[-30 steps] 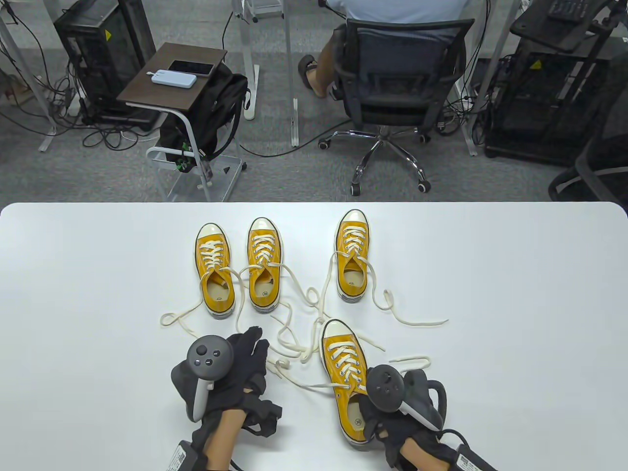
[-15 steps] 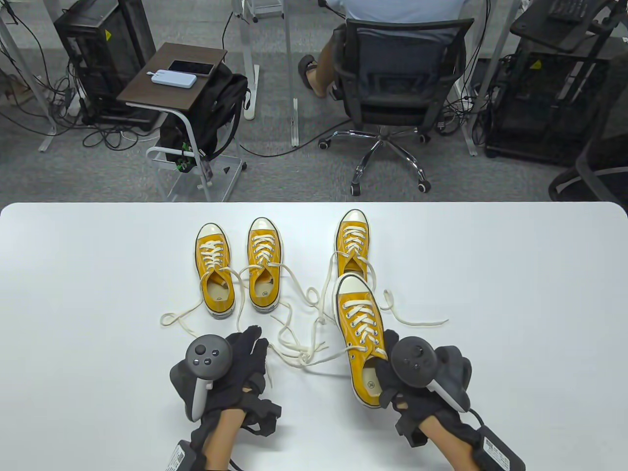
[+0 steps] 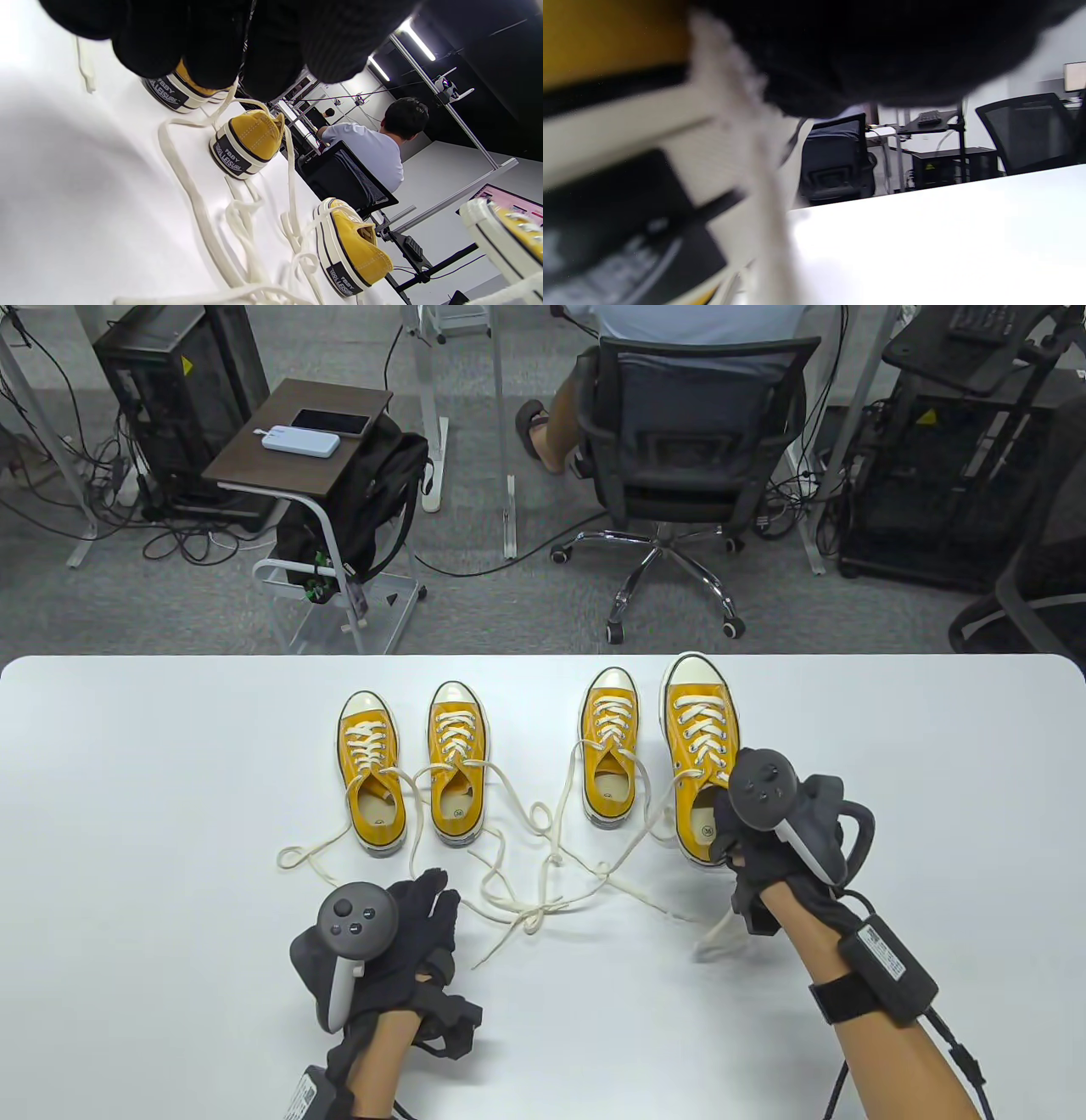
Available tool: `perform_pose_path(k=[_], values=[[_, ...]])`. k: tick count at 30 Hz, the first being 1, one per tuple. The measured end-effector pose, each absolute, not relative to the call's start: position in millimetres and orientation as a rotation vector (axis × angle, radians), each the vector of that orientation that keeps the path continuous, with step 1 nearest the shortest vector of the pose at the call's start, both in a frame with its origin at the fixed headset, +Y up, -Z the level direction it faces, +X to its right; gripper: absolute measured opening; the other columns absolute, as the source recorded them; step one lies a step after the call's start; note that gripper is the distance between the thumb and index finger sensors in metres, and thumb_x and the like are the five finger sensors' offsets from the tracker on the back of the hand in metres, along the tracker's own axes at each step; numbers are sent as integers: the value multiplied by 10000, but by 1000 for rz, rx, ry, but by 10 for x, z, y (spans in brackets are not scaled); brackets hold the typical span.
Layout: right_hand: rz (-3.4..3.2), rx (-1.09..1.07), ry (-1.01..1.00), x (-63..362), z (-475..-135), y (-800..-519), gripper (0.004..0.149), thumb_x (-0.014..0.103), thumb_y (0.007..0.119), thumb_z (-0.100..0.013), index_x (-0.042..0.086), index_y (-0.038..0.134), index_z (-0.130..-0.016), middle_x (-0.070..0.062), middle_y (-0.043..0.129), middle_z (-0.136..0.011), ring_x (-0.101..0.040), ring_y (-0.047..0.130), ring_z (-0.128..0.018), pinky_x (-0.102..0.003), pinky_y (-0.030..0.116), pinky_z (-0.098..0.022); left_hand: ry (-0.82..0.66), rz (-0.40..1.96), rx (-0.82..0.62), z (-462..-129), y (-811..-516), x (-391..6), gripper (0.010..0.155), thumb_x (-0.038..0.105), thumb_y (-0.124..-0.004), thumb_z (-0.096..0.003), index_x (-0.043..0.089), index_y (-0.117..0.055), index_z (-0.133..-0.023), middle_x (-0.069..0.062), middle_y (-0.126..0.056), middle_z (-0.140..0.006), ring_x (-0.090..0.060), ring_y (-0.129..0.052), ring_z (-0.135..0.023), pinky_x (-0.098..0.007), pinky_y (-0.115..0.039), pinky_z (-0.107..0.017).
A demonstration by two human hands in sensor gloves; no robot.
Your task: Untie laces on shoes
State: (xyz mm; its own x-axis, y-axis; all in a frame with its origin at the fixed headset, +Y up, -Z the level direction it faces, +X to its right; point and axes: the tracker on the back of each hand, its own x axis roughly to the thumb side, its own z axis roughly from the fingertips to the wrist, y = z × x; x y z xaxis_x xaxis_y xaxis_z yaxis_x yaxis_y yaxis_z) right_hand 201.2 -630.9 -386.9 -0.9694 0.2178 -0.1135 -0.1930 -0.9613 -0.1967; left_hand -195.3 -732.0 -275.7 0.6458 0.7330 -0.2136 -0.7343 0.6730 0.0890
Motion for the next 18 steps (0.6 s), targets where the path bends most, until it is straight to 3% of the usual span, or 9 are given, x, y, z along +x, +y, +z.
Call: perform_pose_path(k=[9,18], values=[[2883,-355,-166,2170,-4506,-6671,544,334,787,-485,9,718,-915,-80,987,-276,-277,961,-125,-455,809,-159,280,849,-26,-2805,-7364,-2023,567,463,-708,-512,232,-785,-1024,-190,-743,-1021,-487,-752,-850,-599,-679,-598],[2874,-422,-80,2223,-4929,-7046,546,337,784,-486,20,711,-923,-79,986,-291,-283,962,-143,-459,808,-175,298,816,-50,-2822,-7390,-2015,570,468,-707,-512,232,-785,-1025,-192,-741,-1022,-488,-748,-852,-600,-676,-600]])
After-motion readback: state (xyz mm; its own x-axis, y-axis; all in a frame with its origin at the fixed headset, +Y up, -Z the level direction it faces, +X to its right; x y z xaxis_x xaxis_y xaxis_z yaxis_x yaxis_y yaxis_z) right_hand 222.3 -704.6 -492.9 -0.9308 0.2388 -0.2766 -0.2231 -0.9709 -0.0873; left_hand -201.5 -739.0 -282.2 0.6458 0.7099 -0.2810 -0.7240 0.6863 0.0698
